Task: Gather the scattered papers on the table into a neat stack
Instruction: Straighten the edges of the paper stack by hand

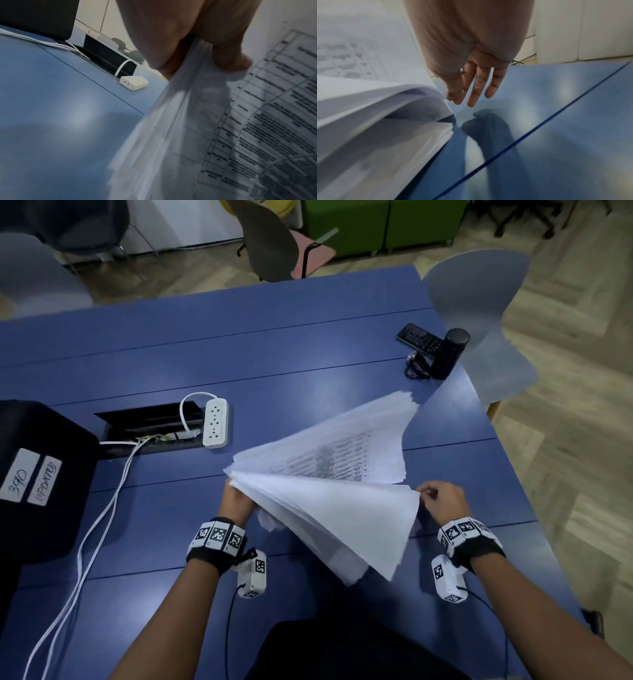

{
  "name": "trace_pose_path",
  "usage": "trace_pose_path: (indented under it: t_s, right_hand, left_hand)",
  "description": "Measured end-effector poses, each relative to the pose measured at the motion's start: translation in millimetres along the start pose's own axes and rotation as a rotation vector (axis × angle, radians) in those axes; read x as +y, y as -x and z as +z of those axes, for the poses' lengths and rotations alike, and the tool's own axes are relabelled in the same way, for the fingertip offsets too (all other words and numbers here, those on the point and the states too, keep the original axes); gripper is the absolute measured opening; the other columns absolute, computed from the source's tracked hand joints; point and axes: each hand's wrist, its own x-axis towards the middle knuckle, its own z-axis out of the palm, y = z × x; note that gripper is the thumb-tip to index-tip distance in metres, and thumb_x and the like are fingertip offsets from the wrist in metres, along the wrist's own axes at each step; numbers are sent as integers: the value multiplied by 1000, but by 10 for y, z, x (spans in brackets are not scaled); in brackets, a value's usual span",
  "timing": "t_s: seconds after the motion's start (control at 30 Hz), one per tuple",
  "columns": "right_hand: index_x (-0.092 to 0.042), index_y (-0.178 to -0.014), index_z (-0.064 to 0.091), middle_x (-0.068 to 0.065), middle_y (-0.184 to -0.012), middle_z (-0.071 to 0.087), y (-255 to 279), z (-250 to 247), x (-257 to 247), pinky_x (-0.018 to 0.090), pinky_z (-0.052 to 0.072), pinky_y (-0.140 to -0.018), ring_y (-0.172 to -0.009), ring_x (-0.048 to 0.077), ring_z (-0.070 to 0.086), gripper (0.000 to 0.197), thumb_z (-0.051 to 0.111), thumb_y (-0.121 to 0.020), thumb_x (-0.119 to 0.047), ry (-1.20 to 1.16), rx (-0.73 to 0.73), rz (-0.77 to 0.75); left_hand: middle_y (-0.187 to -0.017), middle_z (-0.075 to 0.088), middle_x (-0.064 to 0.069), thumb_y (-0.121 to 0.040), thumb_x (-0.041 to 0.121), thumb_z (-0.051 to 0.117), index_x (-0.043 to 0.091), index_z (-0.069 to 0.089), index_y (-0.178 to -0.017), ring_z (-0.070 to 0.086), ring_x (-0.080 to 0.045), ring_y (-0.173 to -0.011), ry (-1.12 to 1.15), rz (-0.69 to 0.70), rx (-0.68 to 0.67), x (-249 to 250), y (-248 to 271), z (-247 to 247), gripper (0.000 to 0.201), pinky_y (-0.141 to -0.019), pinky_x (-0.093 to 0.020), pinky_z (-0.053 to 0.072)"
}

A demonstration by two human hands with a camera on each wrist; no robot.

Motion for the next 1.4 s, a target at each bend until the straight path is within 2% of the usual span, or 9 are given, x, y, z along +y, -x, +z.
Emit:
trace_pose_path:
  t_s: [0.17,0.3,0.53,0.67,0.73,0.97,1.13,1.23,1.4]
  right_hand:
    - [-12,-99,71,4,-89,71,-15,-23,44,35,52,-94,-84,18,66,26,75,-76,0,-84,-110,-49]
    - [-13,-117,64,1,-106,67,74,48,37,19,43,-86,-96,14,61,57,81,-64,-3,-44,-174,-108]
    - [-25,-129,52,2,-124,59,184,236,60,23,40,-92,-112,18,56,84,91,-57,-8,-329,-315,-35]
    - [-21,-132,46,-2,-134,55,132,219,-107,29,41,-102,-125,16,51,88,91,-57,-9,-607,-363,14]
    - [-12,-120,59,0,-121,68,142,114,-276,29,51,-95,-117,21,62,80,94,-49,-22,-788,-381,42]
    - [-15,-104,63,-5,-99,72,87,-401,-807,39,52,-90,-93,13,66,71,95,-40,-16,-1027,-147,-167]
    - [-8,-79,63,5,-83,64,226,-794,-1240,28,51,-72,-77,15,62,55,91,-50,-45,-945,-73,-338]
    - [-20,-72,69,4,-79,50,353,-951,-1396,31,42,-70,-77,19,51,16,85,-69,-21,-874,-8,-535]
    - [-20,-82,62,-12,-89,59,390,-688,-1178,19,46,-78,-83,7,58,31,80,-70,1,-782,67,-555]
  left_hand:
    - [-65,72,14,-78,-4,73,11,64,-83,66,1,-60,129,23,202,123,37,-29,18,-58,-17,54]
    - [-79,72,7,-82,1,71,6,67,-97,70,-12,-75,5,67,183,308,-34,-52,16,-75,-26,57]
    - [-99,68,-15,-59,66,76,11,69,-95,69,-25,-87,-305,-14,114,120,-49,-343,67,-79,-45,58]
    - [-81,75,6,-75,17,81,22,73,-83,72,-10,-82,-281,190,-5,495,222,-338,11,-80,-26,56]
    - [-75,73,21,-77,4,76,24,72,-83,70,3,-78,-219,258,-70,639,358,-332,21,-76,-14,54]
    - [-81,75,16,-75,-12,69,36,78,-78,70,1,-77,81,285,-31,668,352,-531,49,-71,-14,55]
    - [-79,73,23,-79,-20,61,22,71,-87,68,7,-77,212,343,88,747,305,-449,45,-71,-10,52]
    - [-83,73,21,-82,-20,58,17,60,-99,67,6,-78,326,371,191,748,308,-373,41,-68,-10,53]
    - [-90,74,17,-78,-16,63,17,62,-104,68,1,-86,387,247,182,346,282,-207,42,-78,-17,54]
